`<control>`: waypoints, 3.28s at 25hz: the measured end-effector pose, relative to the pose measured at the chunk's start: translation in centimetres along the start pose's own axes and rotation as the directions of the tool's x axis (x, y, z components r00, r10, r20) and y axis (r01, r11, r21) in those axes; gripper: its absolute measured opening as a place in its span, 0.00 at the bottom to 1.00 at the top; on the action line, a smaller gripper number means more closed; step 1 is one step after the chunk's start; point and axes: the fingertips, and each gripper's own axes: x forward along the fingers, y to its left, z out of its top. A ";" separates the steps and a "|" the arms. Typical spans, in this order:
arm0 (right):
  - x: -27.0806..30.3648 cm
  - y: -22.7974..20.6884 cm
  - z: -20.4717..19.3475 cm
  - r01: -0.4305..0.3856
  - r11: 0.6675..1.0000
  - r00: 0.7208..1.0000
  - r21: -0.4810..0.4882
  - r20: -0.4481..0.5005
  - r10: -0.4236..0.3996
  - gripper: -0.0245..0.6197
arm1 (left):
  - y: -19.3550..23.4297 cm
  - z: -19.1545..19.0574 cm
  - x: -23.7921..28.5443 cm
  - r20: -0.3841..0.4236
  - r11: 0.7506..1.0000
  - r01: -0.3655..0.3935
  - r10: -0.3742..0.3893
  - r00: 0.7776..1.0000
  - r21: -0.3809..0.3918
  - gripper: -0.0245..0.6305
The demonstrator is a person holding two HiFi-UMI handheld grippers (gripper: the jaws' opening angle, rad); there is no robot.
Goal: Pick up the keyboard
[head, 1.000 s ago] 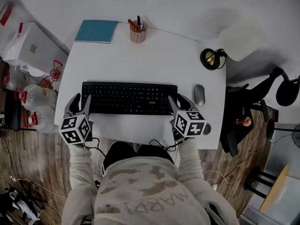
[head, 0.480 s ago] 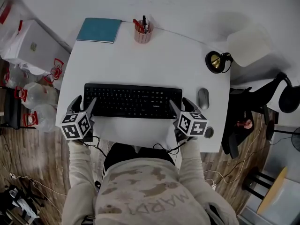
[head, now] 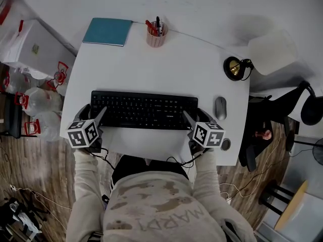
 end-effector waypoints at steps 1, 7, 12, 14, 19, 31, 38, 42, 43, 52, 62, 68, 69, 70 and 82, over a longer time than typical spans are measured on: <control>0.0 0.0 0.0 -0.005 1.000 1.000 0.007 0.000 0.005 0.50 | 0.1 0.0 0.0 0.001 1.000 0.005 -0.005 1.000 -0.006 0.56; 0.2 -0.1 -0.2 -0.037 0.999 0.999 0.036 0.004 0.037 0.50 | 0.0 -0.1 0.1 -0.005 1.000 0.014 -0.014 1.000 0.002 0.56; 0.3 -0.1 -0.1 -0.037 0.998 0.999 0.042 -0.003 0.037 0.50 | -0.1 -0.1 0.2 -0.012 1.000 0.009 -0.009 1.000 -0.002 0.56; 0.3 -0.1 -0.1 -0.038 0.998 0.999 0.051 -0.007 0.038 0.50 | -0.1 -0.1 0.2 -0.015 1.000 0.007 -0.007 1.000 0.000 0.55; 0.2 -0.1 0.0 -0.036 0.998 0.999 0.044 0.006 0.036 0.48 | -0.2 -0.3 -0.1 -0.025 1.000 0.005 -0.005 1.000 0.001 0.54; -2.9 1.0 3.8 -0.021 0.999 0.988 -0.042 0.150 0.027 0.48 | -2.1 3.2 -3.7 0.140 0.999 -0.002 -0.004 0.990 0.041 0.54; -5.4 1.8 5.8 -0.019 0.997 0.967 -0.074 0.251 0.037 0.48 | -3.4 5.5 -6.3 0.240 0.997 -0.014 -0.005 0.971 0.076 0.54; -7.1 2.1 6.8 -0.013 0.994 0.953 -0.105 0.301 0.045 0.48 | -4.3 6.1 -7.6 0.285 0.996 -0.014 -0.011 0.958 0.085 0.54; -7.5 2.2 7.1 -0.013 0.994 0.949 -0.112 0.311 0.047 0.48 | -4.5 6.3 -7.9 0.295 0.996 -0.014 -0.011 0.956 0.085 0.54; -11.1 2.7 10.1 -0.008 0.986 0.914 -0.168 0.398 0.075 0.48 | -6.7 8.3 -10.7 0.389 0.995 -0.013 -0.025 0.921 0.095 0.54; -15.0 4.0 13.1 -0.004 0.978 0.862 -0.210 0.495 0.109 0.48 | -8.5 11.3 -14.4 0.499 0.992 -0.027 -0.038 0.866 0.122 0.54; -17.0 4.5 14.7 0.009 0.973 0.831 -0.232 0.542 0.122 0.48 | -9.6 12.8 -16.0 0.551 0.990 -0.027 -0.053 0.833 0.135 0.54; -17.4 4.7 14.9 0.012 0.972 0.826 -0.236 0.551 0.123 0.48 | -9.7 13.0 -16.3 0.559 0.990 -0.026 -0.056 0.827 0.137 0.54; -17.7 4.8 15.2 0.015 0.971 0.820 -0.240 0.559 0.126 0.48 | -9.9 13.3 -16.6 0.566 0.990 -0.026 -0.058 0.822 0.140 0.54; -19.9 4.2 19.8 0.032 0.968 0.772 -0.250 0.621 0.134 0.48 | -12.6 18.3 -17.5 0.622 0.984 -0.034 -0.085 0.778 0.176 0.54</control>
